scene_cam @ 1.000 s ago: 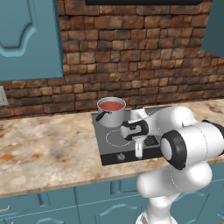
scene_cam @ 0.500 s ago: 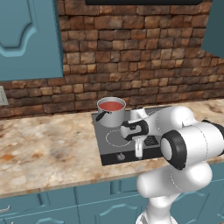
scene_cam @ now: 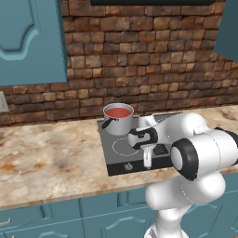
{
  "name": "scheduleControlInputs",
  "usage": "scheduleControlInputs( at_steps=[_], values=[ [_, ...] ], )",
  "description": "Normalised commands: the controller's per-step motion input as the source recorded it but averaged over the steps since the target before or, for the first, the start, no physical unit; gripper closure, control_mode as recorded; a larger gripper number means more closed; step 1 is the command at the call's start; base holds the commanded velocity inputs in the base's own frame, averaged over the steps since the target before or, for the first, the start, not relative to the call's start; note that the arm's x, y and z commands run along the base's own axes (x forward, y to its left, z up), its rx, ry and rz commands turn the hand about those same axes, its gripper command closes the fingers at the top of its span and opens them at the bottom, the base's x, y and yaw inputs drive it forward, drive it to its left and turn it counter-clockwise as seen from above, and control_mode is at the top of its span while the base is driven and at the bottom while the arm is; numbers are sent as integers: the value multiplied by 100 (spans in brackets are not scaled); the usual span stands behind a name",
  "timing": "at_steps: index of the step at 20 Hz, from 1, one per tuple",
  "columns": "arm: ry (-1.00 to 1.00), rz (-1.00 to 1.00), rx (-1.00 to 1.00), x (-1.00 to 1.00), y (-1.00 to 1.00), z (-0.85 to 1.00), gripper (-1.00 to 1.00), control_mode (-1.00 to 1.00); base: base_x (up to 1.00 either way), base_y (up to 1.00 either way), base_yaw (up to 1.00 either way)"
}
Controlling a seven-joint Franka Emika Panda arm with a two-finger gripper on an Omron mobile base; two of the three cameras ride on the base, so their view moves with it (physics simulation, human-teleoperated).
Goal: Wait until the marinara sauce is simmered to a deep red color and then turn off the stove.
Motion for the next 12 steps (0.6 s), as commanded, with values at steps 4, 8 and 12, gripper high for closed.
scheduleControlInputs(
  at_steps=[4,8,12],
  values=[
    [0,0,0,0,0,0,-100,-100,0,0,0],
    [0,0,0,0,0,0,-100,-100,0,0,0],
    [0,0,0,0,0,0,-100,-100,0,0,0]
  ],
)
